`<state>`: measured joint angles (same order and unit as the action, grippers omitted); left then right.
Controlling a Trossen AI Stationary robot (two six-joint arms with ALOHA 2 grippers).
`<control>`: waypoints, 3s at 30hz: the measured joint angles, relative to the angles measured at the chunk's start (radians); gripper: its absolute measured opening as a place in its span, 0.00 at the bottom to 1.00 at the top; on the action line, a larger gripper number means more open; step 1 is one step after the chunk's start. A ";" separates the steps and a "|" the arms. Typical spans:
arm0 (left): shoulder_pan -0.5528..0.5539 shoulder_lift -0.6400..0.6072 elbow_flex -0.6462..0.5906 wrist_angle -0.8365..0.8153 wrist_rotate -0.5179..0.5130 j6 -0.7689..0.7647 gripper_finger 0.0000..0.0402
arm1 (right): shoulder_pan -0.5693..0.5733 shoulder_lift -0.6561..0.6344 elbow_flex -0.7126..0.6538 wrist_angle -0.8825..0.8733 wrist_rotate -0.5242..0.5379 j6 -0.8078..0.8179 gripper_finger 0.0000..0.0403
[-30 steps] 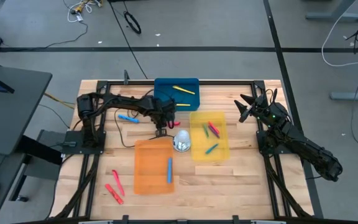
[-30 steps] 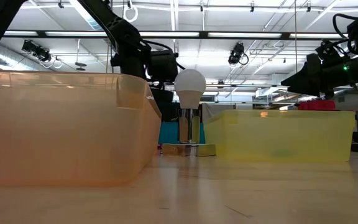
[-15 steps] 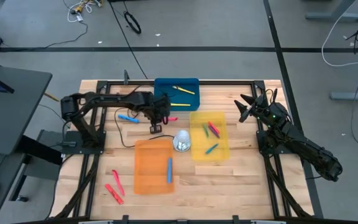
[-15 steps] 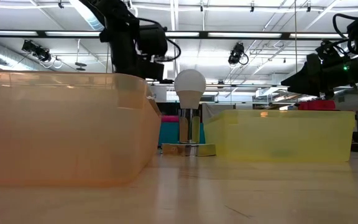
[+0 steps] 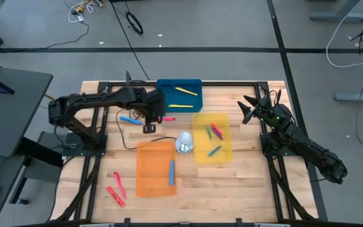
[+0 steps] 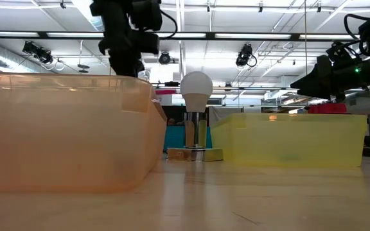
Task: Pick & Place Markers
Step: Put the top pink pen into the blue bin
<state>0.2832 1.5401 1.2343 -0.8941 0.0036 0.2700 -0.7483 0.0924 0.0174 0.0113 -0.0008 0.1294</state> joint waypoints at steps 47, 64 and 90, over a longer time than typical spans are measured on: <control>0.132 0.344 0.609 -0.290 -0.018 0.198 0.06 | 0.000 0.000 0.000 0.002 0.000 0.000 0.61; 0.203 0.588 0.937 -0.384 0.009 0.168 0.06 | 0.000 0.000 0.000 0.002 0.000 0.000 0.61; 0.227 0.801 0.935 -0.350 0.076 0.188 0.06 | 0.000 0.000 0.000 0.002 0.001 0.000 0.61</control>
<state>0.5098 2.3415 2.1693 -1.2444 0.0792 0.4576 -0.7479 0.0923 0.0174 0.0132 0.0003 0.1295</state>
